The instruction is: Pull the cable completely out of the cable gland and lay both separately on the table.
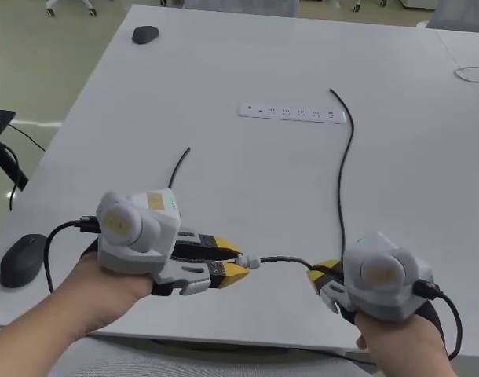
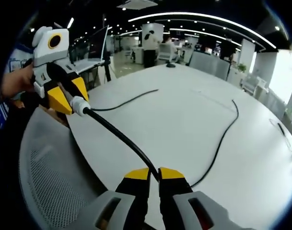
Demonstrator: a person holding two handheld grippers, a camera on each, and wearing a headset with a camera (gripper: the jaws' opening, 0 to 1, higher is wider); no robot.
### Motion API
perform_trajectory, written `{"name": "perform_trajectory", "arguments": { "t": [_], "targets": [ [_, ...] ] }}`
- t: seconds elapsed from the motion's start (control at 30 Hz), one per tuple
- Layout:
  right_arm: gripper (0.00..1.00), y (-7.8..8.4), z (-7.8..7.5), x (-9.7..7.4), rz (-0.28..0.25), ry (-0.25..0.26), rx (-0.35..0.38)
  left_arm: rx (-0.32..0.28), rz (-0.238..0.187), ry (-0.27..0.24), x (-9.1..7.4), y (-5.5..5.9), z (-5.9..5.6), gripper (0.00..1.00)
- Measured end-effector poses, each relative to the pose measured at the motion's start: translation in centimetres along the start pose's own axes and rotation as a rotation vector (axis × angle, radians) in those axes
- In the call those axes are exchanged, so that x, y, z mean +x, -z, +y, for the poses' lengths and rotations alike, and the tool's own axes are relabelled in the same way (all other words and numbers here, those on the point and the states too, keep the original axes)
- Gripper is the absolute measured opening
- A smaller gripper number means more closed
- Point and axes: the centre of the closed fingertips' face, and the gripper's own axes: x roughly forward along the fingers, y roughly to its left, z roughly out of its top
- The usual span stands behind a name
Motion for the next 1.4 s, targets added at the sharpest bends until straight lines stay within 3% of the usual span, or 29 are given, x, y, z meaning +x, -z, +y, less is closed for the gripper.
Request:
{"name": "perform_trajectory", "arguments": {
  "t": [0.17, 0.23, 0.4, 0.53, 0.6, 0.83, 1.13, 1.4],
  "targets": [
    [0.03, -0.3, 0.0, -0.6, -0.022, -0.004, -0.045, -0.024, 0.001, 0.0, 0.1, 0.1, 0.1, 0.15],
    [0.05, -0.4, -0.3, -1.0, -0.025, 0.017, -0.074, -0.035, -0.003, -0.002, 0.1, -0.1, 0.1, 0.15],
    [0.15, -1.5, 0.3, -2.2, -0.062, -0.021, -0.097, -0.043, 0.001, -0.005, 0.2, -0.2, 0.1, 0.15],
    [0.2, -3.7, 1.9, -3.1, -0.103, -0.048, -0.255, -0.05, -0.001, -0.003, 0.4, -0.3, 0.1, 0.15],
    [0.2, -4.2, 2.4, -3.1, -0.097, -0.044, -0.299, -0.042, 0.003, -0.003, 0.5, -0.2, 0.0, 0.15],
    [0.19, -5.6, 5.2, -1.9, -0.103, -0.085, -0.484, -0.034, 0.008, 0.0, 0.6, 0.0, -0.1, 0.15],
    [0.09, -6.4, 6.3, -1.6, -0.097, -0.096, -0.564, -0.026, 0.016, -0.001, 0.6, 0.0, -0.2, 0.15],
    [0.03, -6.3, 6.9, -1.5, -0.098, -0.102, -0.579, -0.021, 0.018, -0.004, 0.4, 0.0, 0.0, 0.15]
  ]
}}
